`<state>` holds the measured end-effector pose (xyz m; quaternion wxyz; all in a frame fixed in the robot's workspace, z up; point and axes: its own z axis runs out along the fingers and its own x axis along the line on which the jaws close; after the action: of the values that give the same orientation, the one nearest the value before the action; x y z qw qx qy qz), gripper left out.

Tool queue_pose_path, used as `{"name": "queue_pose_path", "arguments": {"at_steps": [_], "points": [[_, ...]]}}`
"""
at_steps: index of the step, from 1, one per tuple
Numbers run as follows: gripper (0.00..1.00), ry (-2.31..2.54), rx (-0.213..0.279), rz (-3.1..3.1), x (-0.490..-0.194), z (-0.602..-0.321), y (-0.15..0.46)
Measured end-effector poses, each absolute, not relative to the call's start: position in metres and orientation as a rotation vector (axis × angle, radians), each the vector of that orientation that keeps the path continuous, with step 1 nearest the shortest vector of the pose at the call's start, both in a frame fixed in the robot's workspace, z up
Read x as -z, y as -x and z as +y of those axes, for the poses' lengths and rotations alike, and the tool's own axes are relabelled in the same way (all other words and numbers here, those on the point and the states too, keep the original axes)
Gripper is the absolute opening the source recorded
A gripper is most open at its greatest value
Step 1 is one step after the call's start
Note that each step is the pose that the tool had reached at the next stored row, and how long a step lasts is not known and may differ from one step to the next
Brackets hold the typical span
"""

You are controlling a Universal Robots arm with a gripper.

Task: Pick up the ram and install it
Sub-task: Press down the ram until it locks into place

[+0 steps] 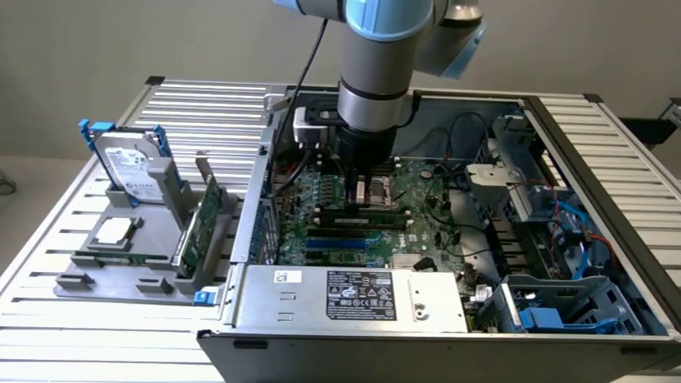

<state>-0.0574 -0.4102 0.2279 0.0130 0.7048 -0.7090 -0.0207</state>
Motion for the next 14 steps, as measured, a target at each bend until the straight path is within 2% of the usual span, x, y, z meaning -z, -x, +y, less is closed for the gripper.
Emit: {"name": "queue_pose_path", "arguments": {"at_steps": [14], "points": [[0.11,-2.192,0.078,-2.201,-0.238,-0.411,0.045]]}}
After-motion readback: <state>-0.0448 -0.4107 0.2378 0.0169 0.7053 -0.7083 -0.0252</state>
